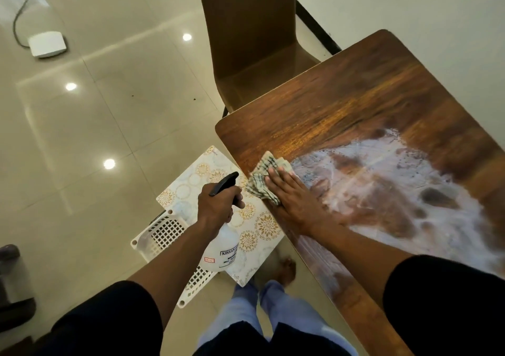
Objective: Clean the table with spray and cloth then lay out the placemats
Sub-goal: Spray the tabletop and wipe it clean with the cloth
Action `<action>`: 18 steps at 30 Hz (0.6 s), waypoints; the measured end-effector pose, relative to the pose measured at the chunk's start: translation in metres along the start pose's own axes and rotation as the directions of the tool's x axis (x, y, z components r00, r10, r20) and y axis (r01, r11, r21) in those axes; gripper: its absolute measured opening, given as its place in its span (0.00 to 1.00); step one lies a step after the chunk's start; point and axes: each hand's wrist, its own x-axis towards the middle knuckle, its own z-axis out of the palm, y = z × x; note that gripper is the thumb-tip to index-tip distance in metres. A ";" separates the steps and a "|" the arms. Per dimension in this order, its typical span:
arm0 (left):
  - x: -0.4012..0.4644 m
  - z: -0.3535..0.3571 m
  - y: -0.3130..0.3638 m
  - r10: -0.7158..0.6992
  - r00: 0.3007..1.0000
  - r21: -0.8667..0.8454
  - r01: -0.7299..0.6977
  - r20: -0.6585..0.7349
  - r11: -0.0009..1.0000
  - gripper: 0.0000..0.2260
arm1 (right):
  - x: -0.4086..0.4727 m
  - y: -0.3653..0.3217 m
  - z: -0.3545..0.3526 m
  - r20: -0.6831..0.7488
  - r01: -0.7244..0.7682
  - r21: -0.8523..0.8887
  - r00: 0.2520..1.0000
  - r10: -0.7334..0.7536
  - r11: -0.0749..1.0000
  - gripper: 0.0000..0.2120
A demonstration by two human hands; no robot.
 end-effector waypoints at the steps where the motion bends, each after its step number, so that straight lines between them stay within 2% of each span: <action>1: -0.004 0.003 -0.004 0.004 0.999 0.001 -0.004 0.034 1.000 0.10 | -0.021 0.002 0.005 -0.010 -0.056 0.011 0.998 0.057 0.998 0.31; 3: -0.009 0.007 -0.013 0.012 0.996 0.003 -0.013 0.089 1.000 0.17 | -0.054 0.005 0.014 -0.052 -0.223 0.087 0.972 0.227 0.971 0.32; 5: -0.013 0.009 -0.021 -0.003 0.993 0.015 0.001 0.114 1.000 0.21 | -0.069 0.007 0.017 -0.105 -0.420 0.188 0.890 0.443 0.888 0.31; 8: -0.015 0.013 -0.034 -0.050 0.995 0.084 0.043 0.090 0.996 0.11 | -0.062 0.004 0.010 -0.119 -0.616 0.254 0.745 0.656 0.746 0.28; 9: -0.016 0.014 -0.038 -0.062 0.995 0.113 0.053 0.072 0.992 0.09 | -0.056 0.001 0.008 -0.110 -0.644 0.264 0.719 0.686 0.718 0.28; 11: -0.016 0.015 -0.047 -0.059 0.997 0.159 0.052 0.041 0.986 0.10 | -0.040 -0.005 0.003 -0.090 -0.667 0.318 0.686 0.722 0.674 0.29; 13: -0.017 0.016 -0.050 -0.045 0.999 0.180 0.042 0.018 0.983 0.11 | -0.022 -0.012 -0.002 -0.070 -0.653 0.373 0.689 0.721 0.659 0.30; 14: -0.017 0.016 -0.050 -0.043 0.999 0.181 0.039 0.014 0.983 0.10 | -0.013 -0.015 -0.006 -0.057 -0.627 0.394 0.713 0.699 0.672 0.30; 18: -0.013 0.019 -0.048 -0.031 0.999 0.176 0.030 0.006 0.984 0.08 | 0.025 -0.032 -0.021 -0.011 -0.445 0.387 0.873 0.487 0.807 0.28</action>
